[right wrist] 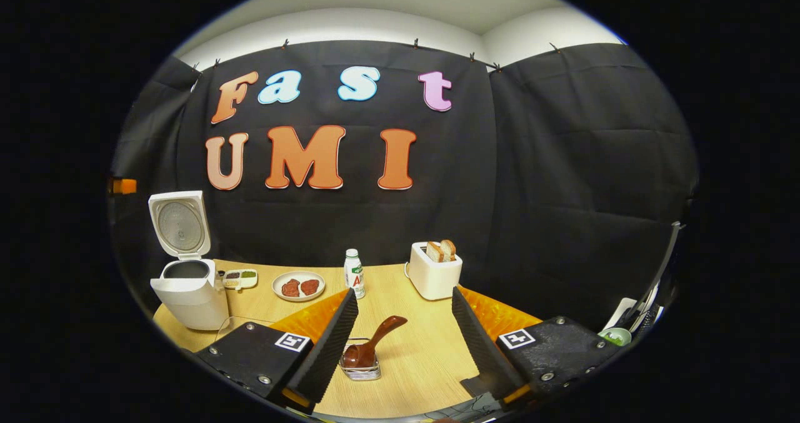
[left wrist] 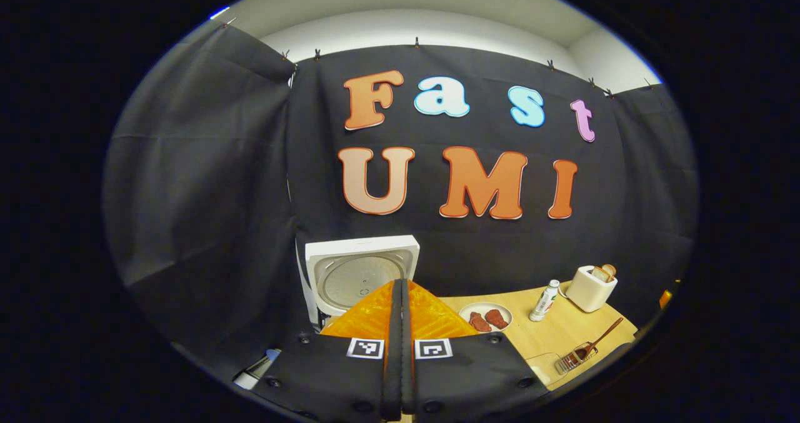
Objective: Close the left gripper, press the button to open the rice cooker; take a wooden spoon from the chopstick holder with the right hand, scoop a spoonful of rice and pour it into the rice cooker, then put the wooden spoon back into the chopstick holder.
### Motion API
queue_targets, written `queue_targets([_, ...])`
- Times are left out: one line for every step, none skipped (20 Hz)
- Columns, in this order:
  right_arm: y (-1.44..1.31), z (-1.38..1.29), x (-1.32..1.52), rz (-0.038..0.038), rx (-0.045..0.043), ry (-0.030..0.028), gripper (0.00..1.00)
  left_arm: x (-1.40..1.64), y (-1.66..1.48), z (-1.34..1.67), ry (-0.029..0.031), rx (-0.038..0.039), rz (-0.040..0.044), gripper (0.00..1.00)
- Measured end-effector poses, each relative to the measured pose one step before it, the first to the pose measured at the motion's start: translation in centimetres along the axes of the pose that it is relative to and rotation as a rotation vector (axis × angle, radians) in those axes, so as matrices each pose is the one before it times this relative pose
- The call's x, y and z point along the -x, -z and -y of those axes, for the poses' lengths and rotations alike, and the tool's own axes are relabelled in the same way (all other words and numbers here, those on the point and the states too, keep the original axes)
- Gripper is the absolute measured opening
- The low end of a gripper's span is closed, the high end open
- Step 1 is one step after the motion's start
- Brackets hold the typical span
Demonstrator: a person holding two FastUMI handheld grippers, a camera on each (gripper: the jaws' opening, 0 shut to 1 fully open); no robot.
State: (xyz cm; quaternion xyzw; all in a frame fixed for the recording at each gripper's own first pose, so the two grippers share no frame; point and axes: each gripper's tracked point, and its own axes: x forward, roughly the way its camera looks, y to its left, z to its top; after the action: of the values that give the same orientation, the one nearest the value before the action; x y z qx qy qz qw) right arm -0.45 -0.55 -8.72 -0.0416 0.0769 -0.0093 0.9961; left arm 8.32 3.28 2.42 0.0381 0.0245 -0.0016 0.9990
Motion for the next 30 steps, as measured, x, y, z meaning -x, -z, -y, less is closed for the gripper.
queue_targets([0.592,-0.300,-0.500,-0.01254,-0.02111,-0.01026,0.94,0.574,-0.387,-0.301,-0.00662,0.00927,0.00971,0.04])
queue_targets([0.706,-0.276,-0.506,-0.01468,-0.02284,-0.01094,0.94,0.506,-0.431,-0.290,-0.00822,0.01087,0.00972,0.05])
queue_targets([0.784,-0.242,-0.762,-0.01664,-0.01930,-0.00713,0.94,0.494,-0.279,-0.351,-0.00984,0.00558,0.00523,0.05])
queue_targets([0.906,-0.115,-0.735,-0.01856,-0.02080,-0.00948,0.94,0.515,-0.302,-0.394,-0.01098,-0.00127,0.00486,0.05])
queue_targets([0.851,-0.154,-0.797,-0.01969,-0.01919,-0.00702,0.94,0.172,-0.066,-0.443,-0.01334,-0.00475,0.00863,0.05])
queue_targets([0.898,-0.083,-1.020,-0.02114,-0.01691,-0.00332,0.94,0.276,-0.080,-0.251,-0.01039,-0.00842,0.00409,0.06])
queue_targets([0.930,0.041,-1.104,-0.02138,-0.01222,0.00340,0.94,0.605,-0.022,-0.265,-0.00783,-0.00316,0.00034,0.06])
queue_targets([1.172,0.312,-0.973,-0.03014,-0.00902,0.01057,0.94,0.389,-0.143,-0.022,0.00024,-0.00332,-0.00235,0.05])
queue_targets([1.098,0.118,-1.130,-0.02815,-0.00875,0.00239,0.94,0.232,0.467,-0.347,-0.01040,-0.00495,-0.00319,0.06])
queue_targets([0.953,-0.041,-0.997,-0.02427,-0.01326,0.00198,0.94,0.329,0.241,-0.453,-0.00923,-0.00435,-0.00283,0.05])
queue_targets([1.190,0.005,-0.945,-0.03342,-0.01764,-0.00168,0.94,0.276,0.284,-0.185,-0.00204,0.00112,-0.00442,0.05])
queue_targets([1.008,-0.147,-0.724,-0.03095,-0.01626,-0.00674,0.94,0.399,0.134,-0.166,-0.00260,0.00352,-0.00272,0.07])
queue_targets([0.657,-0.226,-0.867,-0.01858,-0.01405,-0.00685,0.94,0.248,-0.024,-0.574,-0.01746,0.00196,0.00066,0.07])
queue_targets([0.570,0.013,-0.811,-0.01583,-0.00643,0.00053,0.94,0.174,-0.048,-0.731,-0.01912,-0.00186,0.00165,0.06])
queue_targets([0.506,0.128,-0.832,-0.01904,-0.00589,0.00266,0.94,-0.004,-0.068,-0.328,-0.00404,0.00512,0.00368,0.06])
queue_targets([0.421,-0.179,-0.663,-0.01944,-0.00958,-0.00205,0.95,0.585,0.208,0.151,-0.00059,0.00346,-0.00577,0.13])
queue_targets([0.383,-0.262,-0.794,-0.01625,-0.01546,-0.01313,0.94,-0.035,0.232,-0.346,-0.00682,-0.00446,-0.00466,0.21])
queue_targets([0.357,-0.115,-0.276,-0.01576,-0.01929,-0.01318,0.94,0.086,0.156,-0.362,-0.00718,-0.00650,0.00020,0.29])
queue_targets([0.105,-0.297,-0.598,-0.01203,-0.01835,-0.01690,0.94,0.080,-0.187,-0.380,-0.01082,-0.00182,0.01024,0.29])
queue_targets([0.155,-0.061,-0.473,-0.01160,-0.01467,-0.00176,0.90,0.048,-0.219,-0.339,-0.00894,0.00569,0.01320,0.29])
queue_targets([0.183,-0.100,-0.543,-0.01019,-0.00987,-0.00450,0.87,0.305,-0.115,-0.017,-0.00063,0.00602,0.00917,0.29])
queue_targets([0.189,-0.298,-0.290,-0.00917,-0.01257,-0.01051,0.81,0.208,0.084,-0.324,-0.00149,0.00710,0.00341,0.40])
queue_targets([0.168,-0.352,-0.263,-0.01193,-0.01548,-0.01281,0.77,0.227,-0.005,-0.405,-0.00777,0.00177,-0.00112,0.49])
queue_targets([0.158,-0.211,-0.102,-0.00725,-0.01106,-0.00766,0.70,0.020,0.157,-0.386,-0.00658,0.00164,-0.00075,0.58])
queue_targets([-0.152,-0.105,-0.276,0.00027,-0.00895,-0.00249,0.66,0.039,0.002,-0.436,-0.00795,0.00062,-0.00028,0.57])
queue_targets([-0.034,-0.135,-0.231,0.00024,-0.00895,-0.00354,0.58,0.002,0.120,-0.315,-0.00773,-0.00291,-0.00146,0.59])
queue_targets([-0.189,-0.307,-0.145,0.00310,-0.01032,-0.00883,0.55,-0.137,0.062,-0.107,0.00172,-0.00402,-0.00161,0.59])
queue_targets([0.002,-0.194,0.133,-0.00022,-0.00394,-0.00452,0.50,0.205,0.166,-0.048,-0.00035,-0.00430,-0.00610,0.71])
queue_targets([0.035,-0.024,-0.238,-0.00523,-0.00028,-0.00401,0.39,-0.446,0.483,0.127,0.00026,0.00040,-0.00442,0.83])
queue_targets([0.110,-0.013,-0.106,-0.00905,-0.00406,-0.00362,0.41,-0.120,0.030,0.026,0.00174,0.00184,-0.00271,0.95])
